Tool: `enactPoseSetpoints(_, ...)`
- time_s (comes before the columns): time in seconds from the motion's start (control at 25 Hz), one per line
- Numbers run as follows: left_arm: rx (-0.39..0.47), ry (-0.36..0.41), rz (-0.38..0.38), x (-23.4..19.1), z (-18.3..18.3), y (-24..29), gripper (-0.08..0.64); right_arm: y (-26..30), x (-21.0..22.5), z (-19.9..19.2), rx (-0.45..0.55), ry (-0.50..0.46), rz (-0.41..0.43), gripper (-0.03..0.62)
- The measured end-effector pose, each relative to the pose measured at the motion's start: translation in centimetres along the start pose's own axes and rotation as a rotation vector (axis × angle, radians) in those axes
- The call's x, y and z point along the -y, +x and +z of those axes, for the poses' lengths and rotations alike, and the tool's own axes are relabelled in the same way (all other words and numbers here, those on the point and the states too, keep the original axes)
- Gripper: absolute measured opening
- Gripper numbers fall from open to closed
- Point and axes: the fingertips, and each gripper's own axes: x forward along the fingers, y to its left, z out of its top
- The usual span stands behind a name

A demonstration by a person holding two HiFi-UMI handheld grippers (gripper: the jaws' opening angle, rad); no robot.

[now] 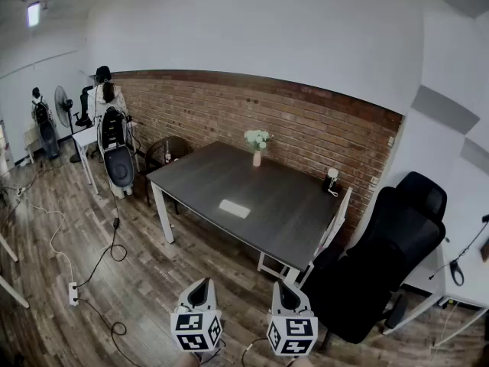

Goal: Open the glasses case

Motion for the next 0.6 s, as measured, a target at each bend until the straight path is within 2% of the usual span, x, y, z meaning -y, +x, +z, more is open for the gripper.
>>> enactPoseSetpoints(0.28,0.001,-0.002,0.009,-0.4,-0.1,0.1,-0.005,0.1,0.2,-0.3,-0.006,0.011,-0.01,-0.002)
enactPoseSetpoints(0.48,-0.002,-0.009,0.016,-1.2,-0.1,0.1,-0.005,0.3,0.1,-0.4,0.023,0.093,0.013,0.002)
enactPoseSetpoints(0.6,-0.005,-0.011,0.014,-1.8,0.0,-0.1,-0.005,0.3,0.0,-0.4,0.016,0.085,-0.004,0.003)
